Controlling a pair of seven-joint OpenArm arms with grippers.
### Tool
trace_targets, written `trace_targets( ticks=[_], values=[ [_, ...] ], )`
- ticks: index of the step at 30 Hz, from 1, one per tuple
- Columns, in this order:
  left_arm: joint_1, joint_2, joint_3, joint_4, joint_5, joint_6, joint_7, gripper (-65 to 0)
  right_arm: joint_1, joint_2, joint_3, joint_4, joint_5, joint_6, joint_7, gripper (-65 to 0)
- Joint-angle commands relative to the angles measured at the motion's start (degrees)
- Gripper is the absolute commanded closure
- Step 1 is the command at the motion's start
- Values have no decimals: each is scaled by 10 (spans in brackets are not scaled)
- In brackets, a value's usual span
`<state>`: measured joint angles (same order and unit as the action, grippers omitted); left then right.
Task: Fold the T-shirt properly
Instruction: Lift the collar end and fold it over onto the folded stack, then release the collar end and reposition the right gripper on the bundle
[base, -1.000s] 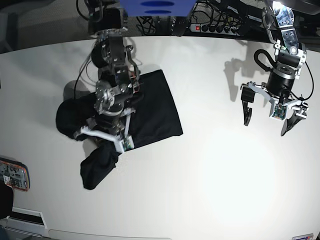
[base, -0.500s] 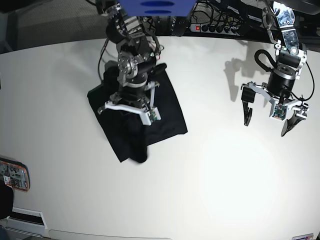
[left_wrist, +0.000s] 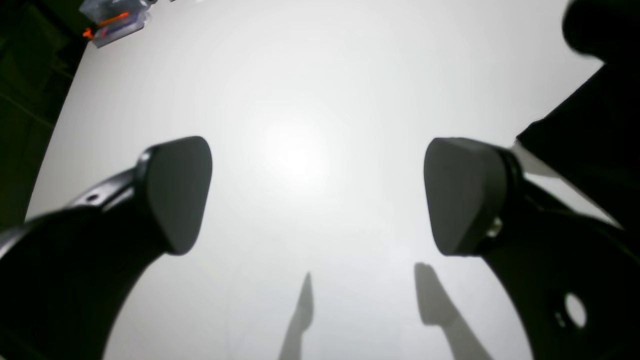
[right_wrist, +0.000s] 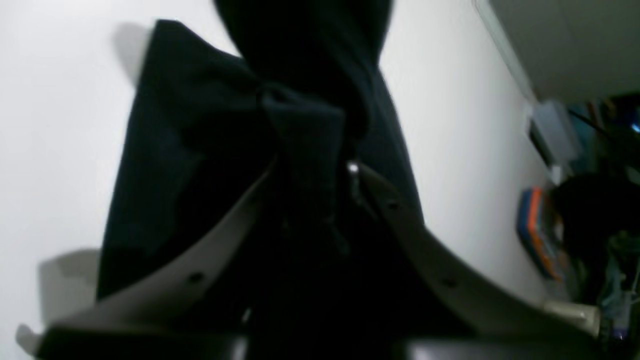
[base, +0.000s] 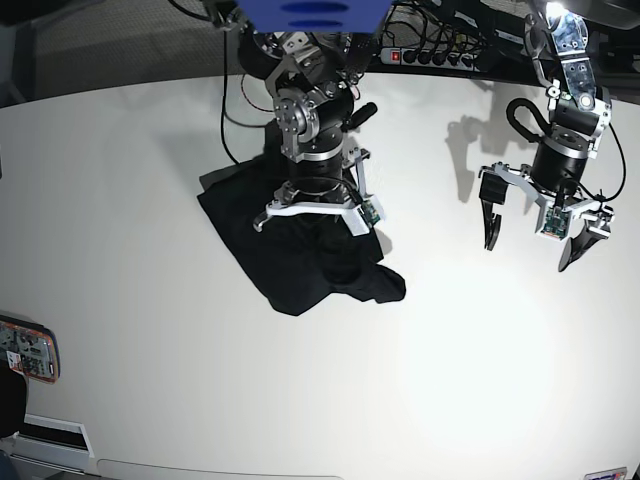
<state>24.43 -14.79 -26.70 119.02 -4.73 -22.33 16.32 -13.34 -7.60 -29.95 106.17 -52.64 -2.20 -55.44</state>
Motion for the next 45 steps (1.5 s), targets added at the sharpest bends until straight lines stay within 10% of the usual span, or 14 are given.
trace_targets(
  ticks=[1, 14, 20, 45],
  values=[
    [0, -4, -2, 8, -7, 4, -14, -650, 5, -6, -2, 8, -7, -6, 17, 0],
    [-1, -6, -19, 10, -7, 4, -14, -650, 6, -4, -22, 1, 79, -6, 59, 0],
    [-1, -6, -24, 10, -7, 4, -14, -650, 6, 2, -23, 1, 123, -6, 62, -230],
    [-3, -6, -23, 9, -7, 4, -14, -650, 6, 108, -78, -25, 326, -4, 63, -235]
  ],
)
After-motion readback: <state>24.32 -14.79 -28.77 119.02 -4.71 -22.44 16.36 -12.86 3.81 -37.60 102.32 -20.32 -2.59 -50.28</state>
